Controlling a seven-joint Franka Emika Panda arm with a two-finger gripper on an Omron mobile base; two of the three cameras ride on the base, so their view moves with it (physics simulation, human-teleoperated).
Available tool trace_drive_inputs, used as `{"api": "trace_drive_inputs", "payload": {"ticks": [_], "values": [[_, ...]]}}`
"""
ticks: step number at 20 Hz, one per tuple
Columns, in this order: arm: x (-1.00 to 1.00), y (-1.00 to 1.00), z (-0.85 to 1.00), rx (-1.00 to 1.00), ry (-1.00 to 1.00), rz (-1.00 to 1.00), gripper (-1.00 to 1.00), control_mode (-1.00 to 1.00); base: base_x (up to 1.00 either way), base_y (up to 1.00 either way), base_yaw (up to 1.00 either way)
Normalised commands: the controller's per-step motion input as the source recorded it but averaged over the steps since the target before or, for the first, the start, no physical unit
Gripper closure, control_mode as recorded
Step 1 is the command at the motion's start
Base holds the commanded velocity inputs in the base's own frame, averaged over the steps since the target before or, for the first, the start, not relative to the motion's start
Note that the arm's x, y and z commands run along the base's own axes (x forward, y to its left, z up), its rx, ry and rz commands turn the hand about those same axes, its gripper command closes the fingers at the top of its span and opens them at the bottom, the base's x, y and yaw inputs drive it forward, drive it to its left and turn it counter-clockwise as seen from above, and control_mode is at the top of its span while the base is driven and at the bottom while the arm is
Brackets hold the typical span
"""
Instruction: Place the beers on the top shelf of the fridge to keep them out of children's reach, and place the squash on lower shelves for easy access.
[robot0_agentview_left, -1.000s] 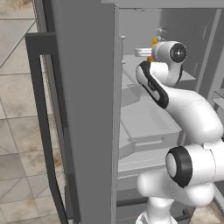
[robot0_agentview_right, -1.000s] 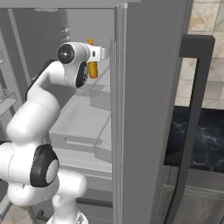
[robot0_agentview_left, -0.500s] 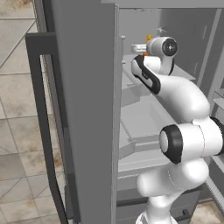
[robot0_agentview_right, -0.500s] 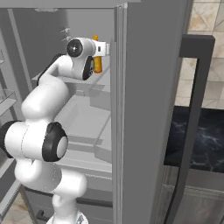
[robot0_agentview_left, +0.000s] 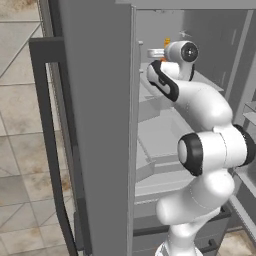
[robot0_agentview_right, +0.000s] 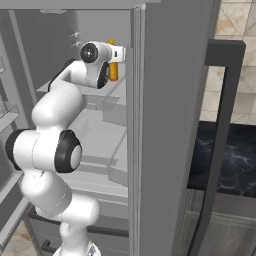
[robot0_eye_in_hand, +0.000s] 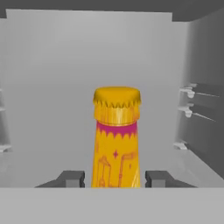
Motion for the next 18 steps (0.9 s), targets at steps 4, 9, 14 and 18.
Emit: {"api": "trace_drive_inputs", "payload": {"ticks": [4,9,14,18], "values": [[0.25,0.0,-0.36,0.0,-0.1,0.0,1.0,-1.0,0.0,0.0,0.0],[0.23,0.0,-0.33,0.0,-0.09,0.0,-1.0,-1.0,0.0,0.0,0.0],[0.13,0.0,-0.21,0.0,-0.04,0.0,-1.0,-1.0,0.0,0.0,0.0],[0.02,0.0,-0.11,0.0,0.0,0.0,-1.0,-1.0,0.0,0.0,0.0]]}}
